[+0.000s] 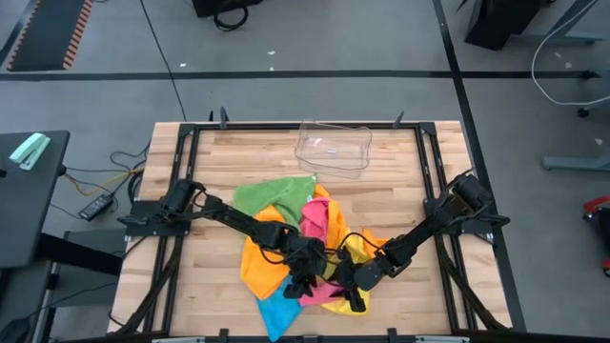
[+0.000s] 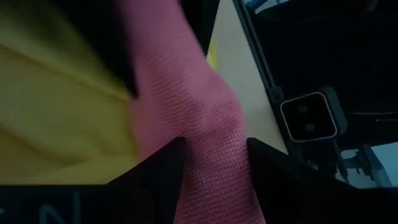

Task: Fold microfiber towels
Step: Fold the pink microfiber cloth

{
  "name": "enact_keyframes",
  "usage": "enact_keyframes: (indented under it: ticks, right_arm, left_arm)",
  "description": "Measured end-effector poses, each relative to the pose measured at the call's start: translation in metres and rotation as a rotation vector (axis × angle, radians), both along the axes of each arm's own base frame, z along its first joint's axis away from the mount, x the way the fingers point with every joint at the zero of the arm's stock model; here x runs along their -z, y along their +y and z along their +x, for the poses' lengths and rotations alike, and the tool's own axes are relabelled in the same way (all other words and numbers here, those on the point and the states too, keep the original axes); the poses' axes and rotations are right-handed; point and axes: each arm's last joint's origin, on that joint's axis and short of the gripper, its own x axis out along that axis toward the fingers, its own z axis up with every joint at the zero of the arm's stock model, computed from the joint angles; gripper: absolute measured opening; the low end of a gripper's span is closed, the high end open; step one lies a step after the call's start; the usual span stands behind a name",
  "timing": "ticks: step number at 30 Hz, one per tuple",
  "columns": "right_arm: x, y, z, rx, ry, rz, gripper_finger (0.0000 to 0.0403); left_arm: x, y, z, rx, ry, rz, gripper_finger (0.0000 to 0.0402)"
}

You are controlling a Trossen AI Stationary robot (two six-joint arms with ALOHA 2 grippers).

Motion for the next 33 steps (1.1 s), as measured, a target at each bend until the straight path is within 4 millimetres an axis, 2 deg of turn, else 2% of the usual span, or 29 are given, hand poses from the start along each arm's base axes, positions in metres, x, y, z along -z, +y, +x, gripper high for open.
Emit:
enact_keyframes:
  ticks: [4, 8, 13, 20, 24, 33]
  right_arm:
    - [-0.005, 0.0, -0.001, -0.017, -0.013, -0.019, 0.0149]
    - [-0.005, -0.001, -0.001, -0.022, -0.014, -0.026, 0.0086]
    - [-0.005, -0.001, -0.001, -0.021, -0.013, -0.028, 0.0021]
    - [-0.01, -0.004, -0.004, -0.018, 0.012, -0.043, 0.0014]
    - [-0.031, -0.007, -0.011, -0.016, 0.013, -0.048, 0.0014]
    - [-0.077, -0.018, -0.042, 0.05, 0.043, -0.115, 0.0014]
  left_arm:
    - [-0.011, -0.001, -0.003, 0.019, -0.026, 0.007, 0.0183]
    - [-0.03, 0.001, -0.006, -0.006, -0.072, 0.03, 0.0183]
    - [-0.039, 0.001, -0.013, -0.024, -0.06, 0.096, 0.0183]
    - [-0.049, -0.005, -0.026, -0.022, -0.039, 0.175, 0.0183]
    - [-0.047, -0.009, -0.032, -0.032, -0.016, 0.225, 0.0183]
    - [-0.047, -0.012, -0.033, -0.043, -0.024, 0.253, 0.0176]
